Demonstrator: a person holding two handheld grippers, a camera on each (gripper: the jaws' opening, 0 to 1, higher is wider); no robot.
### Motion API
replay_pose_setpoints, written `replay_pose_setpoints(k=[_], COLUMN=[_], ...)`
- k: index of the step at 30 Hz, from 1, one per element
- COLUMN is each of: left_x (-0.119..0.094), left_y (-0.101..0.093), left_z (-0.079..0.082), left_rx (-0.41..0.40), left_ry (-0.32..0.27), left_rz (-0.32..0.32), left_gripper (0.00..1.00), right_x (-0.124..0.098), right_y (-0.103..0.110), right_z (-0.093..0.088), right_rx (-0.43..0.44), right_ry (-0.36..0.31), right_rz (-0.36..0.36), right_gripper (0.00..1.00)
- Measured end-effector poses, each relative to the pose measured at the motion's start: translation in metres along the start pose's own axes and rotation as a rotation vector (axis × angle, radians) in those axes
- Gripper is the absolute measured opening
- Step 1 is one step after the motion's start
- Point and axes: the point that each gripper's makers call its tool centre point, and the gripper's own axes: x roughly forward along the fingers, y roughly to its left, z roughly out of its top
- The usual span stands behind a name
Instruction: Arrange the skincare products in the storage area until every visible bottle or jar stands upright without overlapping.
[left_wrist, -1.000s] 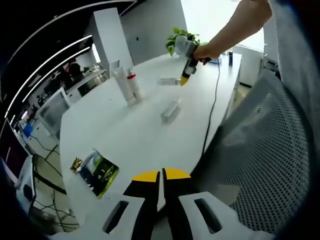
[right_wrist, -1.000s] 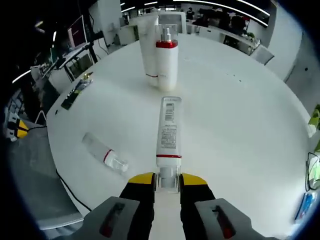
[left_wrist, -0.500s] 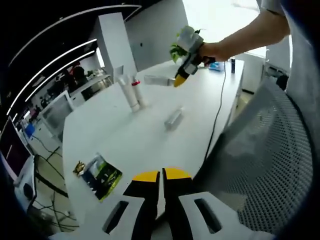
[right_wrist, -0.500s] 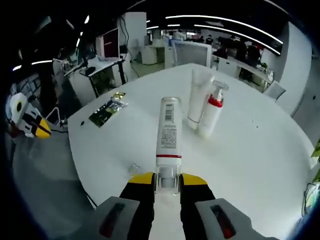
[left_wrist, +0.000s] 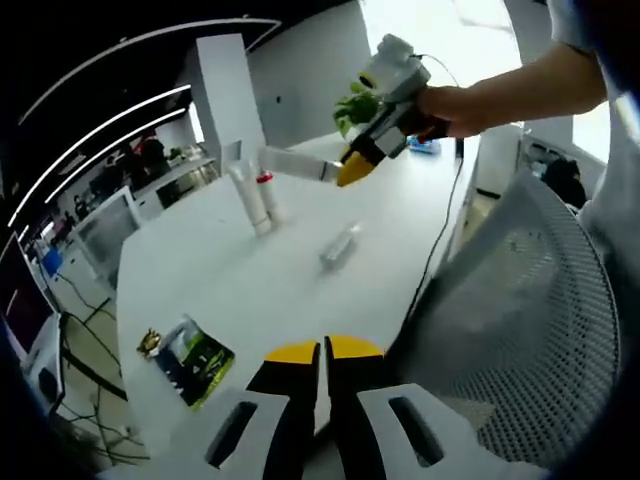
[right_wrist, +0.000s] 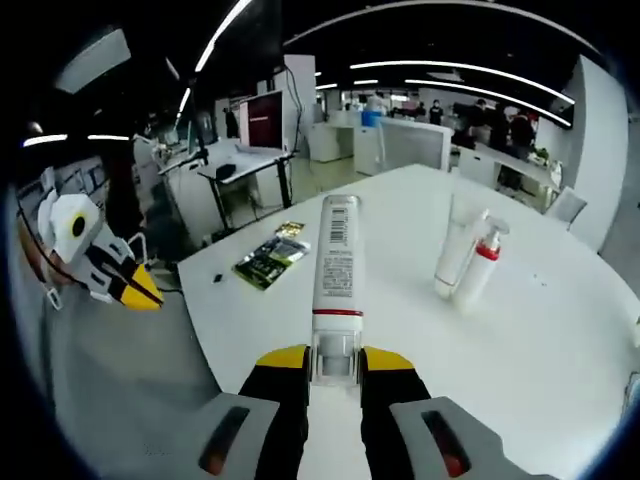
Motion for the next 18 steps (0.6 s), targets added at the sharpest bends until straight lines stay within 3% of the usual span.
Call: replay_pose_setpoints(k=[9,18], left_x=[0.002,0.007], left_y=[0.001,0.001], left_z=[-0.003,-0.019], left_rx=[0.004,0.028], left_ry=[0.013,0.094], left_rz=[0.008,0.016], left_gripper=[0.0,0.0], right_x=[0.003,-0.008], right_y=[0.046,0.052], right_z=[0.0,-0.004], right_rx=[0.004,-0.027], right_ry=[-0.009,-0.019], right_rz=[0.06,0.113], right_gripper=[0.12,0.12])
